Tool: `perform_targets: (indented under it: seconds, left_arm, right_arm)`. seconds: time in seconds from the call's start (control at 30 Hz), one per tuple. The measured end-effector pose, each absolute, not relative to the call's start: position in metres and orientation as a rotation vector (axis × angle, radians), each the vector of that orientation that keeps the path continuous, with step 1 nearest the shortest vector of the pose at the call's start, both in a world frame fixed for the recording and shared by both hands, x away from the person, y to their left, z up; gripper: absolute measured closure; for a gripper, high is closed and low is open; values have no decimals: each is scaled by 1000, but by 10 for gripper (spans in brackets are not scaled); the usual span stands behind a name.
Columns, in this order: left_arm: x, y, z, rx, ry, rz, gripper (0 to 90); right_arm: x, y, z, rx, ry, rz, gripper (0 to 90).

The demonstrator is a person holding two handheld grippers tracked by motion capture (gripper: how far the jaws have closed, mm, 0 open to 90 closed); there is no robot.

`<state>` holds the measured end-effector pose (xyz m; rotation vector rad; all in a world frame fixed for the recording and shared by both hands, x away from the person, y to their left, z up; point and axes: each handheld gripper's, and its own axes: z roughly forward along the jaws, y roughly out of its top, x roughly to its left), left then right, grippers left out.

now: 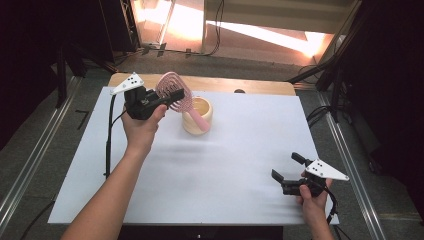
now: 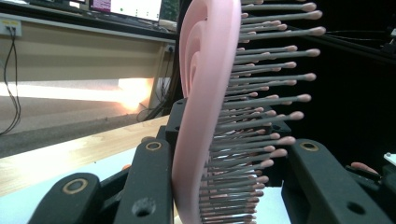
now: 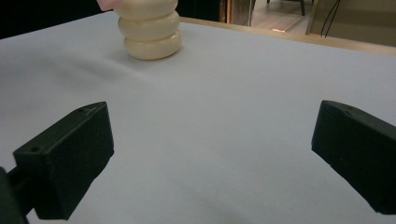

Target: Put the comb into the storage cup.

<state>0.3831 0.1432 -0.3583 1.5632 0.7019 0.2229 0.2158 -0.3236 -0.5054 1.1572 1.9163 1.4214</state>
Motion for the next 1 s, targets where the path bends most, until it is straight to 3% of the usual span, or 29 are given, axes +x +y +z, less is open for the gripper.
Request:
perform_targets:
  seconds: [1.0]
  left_arm:
    - [402, 150, -344, 1528, 729, 280, 657]
  right_arm:
    - [216, -323, -506, 1153, 1922, 1426, 0]
